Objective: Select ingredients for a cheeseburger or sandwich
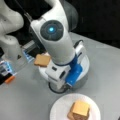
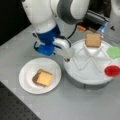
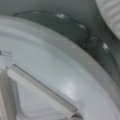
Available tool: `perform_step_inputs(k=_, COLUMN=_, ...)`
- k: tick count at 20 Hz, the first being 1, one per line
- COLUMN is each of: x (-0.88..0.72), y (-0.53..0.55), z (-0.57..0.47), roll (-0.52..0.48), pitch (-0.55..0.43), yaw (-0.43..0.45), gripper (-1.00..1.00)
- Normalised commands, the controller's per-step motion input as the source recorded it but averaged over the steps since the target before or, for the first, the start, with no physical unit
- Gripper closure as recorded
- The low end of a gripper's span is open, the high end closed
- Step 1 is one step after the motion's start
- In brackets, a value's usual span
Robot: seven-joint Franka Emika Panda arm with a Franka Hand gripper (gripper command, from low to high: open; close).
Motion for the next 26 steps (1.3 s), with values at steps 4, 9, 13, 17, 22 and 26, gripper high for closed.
perform_step_inputs(k=4, x=-0.67, y=0.31, z=-0.05, roll=-0.372, pitch=-0.139, yaw=-0.102, gripper=-1.00)
perform_step_inputs(k=9, x=-0.67, y=0.32, z=0.00, roll=-0.224, pitch=-0.164, yaw=0.037, gripper=-1.00)
perform_step_inputs(k=13, x=-0.57, y=0.36, z=0.00, roll=-0.135, pitch=-0.173, yaw=0.077, gripper=-1.00)
perform_step_inputs(k=17, x=-0.30, y=0.31, z=-0.11, roll=-0.090, pitch=-0.196, yaw=0.034, gripper=-1.00)
perform_step_inputs(k=22, x=-0.01, y=0.14, z=-0.20, roll=-0.022, pitch=-0.223, yaw=0.000, gripper=-1.00)
perform_step_inputs(k=26, x=0.15, y=0.04, z=-0.23, roll=0.036, pitch=-0.199, yaw=-0.097, gripper=-1.00)
